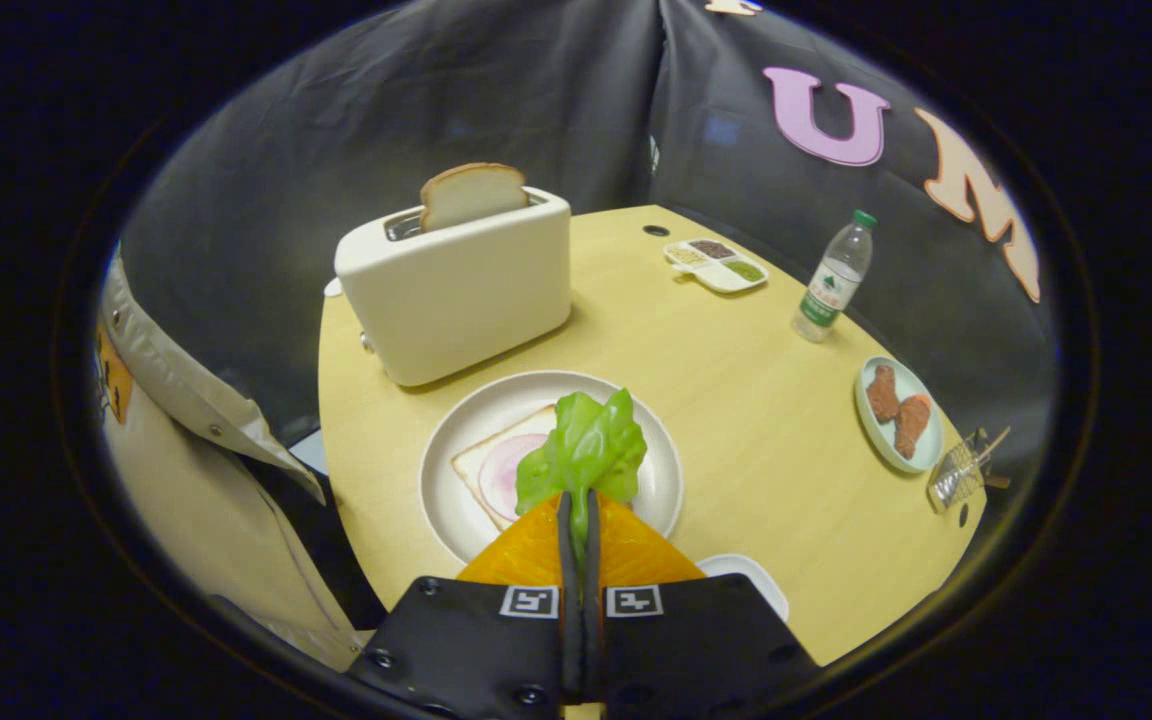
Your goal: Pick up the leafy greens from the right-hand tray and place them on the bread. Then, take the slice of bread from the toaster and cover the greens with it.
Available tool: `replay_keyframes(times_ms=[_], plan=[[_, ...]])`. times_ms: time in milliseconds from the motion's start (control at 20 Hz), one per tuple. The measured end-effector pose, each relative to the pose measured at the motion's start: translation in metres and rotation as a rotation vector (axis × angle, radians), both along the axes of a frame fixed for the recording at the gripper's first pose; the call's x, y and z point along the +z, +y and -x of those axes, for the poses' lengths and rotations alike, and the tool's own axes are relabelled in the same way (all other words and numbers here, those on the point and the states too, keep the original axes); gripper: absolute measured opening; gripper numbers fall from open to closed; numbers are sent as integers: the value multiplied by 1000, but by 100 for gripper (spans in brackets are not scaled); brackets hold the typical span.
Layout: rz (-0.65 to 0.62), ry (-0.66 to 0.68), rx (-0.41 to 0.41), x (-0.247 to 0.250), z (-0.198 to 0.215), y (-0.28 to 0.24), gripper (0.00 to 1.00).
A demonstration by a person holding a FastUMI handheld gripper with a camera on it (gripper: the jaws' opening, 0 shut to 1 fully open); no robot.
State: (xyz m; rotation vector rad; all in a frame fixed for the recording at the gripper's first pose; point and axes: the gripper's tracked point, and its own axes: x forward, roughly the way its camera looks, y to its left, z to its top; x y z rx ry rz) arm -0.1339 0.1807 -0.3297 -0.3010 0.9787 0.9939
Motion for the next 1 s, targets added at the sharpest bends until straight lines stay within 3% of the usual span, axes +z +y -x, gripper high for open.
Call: replay_keyframes(times_ms=[650,1000], plan=[[-21,77,84,-20,17,55,4],[47,87,94,-47,12,48,23]])
